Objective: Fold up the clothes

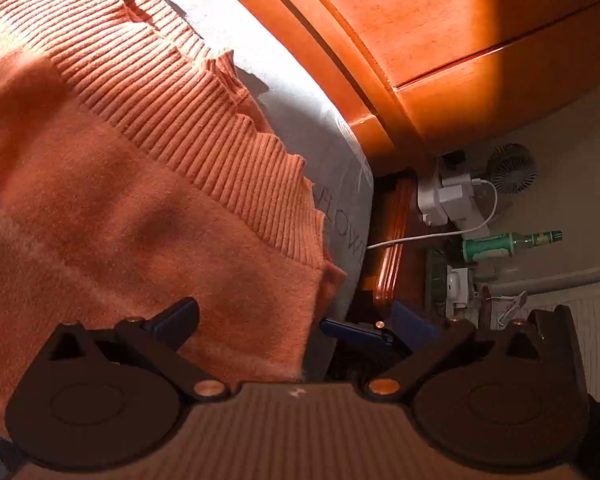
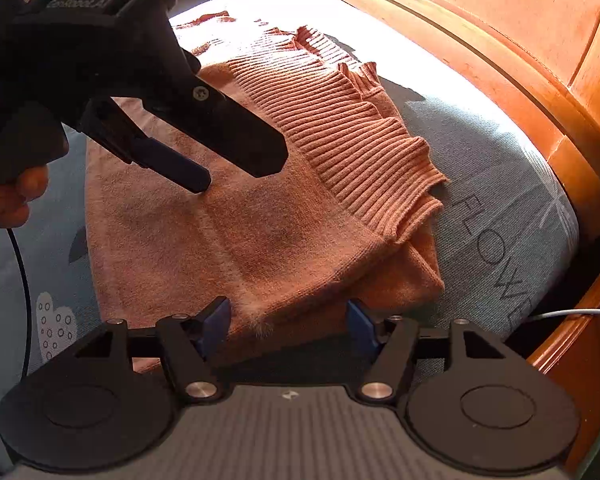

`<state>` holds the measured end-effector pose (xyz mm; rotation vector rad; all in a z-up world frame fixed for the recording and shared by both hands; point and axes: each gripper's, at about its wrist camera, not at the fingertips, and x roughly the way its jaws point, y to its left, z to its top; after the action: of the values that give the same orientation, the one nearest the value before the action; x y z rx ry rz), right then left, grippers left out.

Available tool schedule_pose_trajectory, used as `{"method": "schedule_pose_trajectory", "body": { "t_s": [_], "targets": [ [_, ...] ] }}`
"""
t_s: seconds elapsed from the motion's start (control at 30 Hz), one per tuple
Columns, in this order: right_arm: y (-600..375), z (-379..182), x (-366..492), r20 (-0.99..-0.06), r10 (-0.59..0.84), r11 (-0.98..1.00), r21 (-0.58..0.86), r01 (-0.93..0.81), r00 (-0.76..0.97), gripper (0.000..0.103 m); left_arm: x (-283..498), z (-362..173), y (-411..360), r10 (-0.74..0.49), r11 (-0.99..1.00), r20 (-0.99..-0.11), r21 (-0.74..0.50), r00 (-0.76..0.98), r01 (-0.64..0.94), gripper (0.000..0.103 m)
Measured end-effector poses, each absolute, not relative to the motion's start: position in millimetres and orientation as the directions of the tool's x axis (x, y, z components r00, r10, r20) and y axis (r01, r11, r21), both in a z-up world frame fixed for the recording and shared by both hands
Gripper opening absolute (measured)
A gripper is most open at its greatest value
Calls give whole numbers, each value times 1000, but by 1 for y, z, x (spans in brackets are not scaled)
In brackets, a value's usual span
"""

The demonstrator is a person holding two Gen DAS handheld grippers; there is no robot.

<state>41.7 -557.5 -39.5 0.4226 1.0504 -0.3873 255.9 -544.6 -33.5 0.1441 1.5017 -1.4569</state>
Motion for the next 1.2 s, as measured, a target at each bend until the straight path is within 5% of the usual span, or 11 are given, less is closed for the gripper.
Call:
{"method": "schedule_pose_trajectory", "body": {
  "t_s": [0.2, 0.43, 0.87, 1.2],
  "targets": [
    [-561, -18, 59, -819, -160, 887, 125, 444, 551, 69, 293, -1, -543, -636, 339, -730, -556, -251, 759, 102],
    [-567, -33, 143, -763, -94, 932, 158, 325, 640, 69, 374, 2, -541, -593, 543, -804, -443, -48, 713, 102],
    [-556, -49, 46, -852, -77, 932, 123, 342, 518, 77, 358, -26, -559, -612, 508, -786, -478, -91, 717, 102],
    [-552, -43, 55, -850, -102, 900, 143, 412, 517, 83, 350, -29, -566, -656, 492, -754, -470, -43, 733, 102]
  ]
}}
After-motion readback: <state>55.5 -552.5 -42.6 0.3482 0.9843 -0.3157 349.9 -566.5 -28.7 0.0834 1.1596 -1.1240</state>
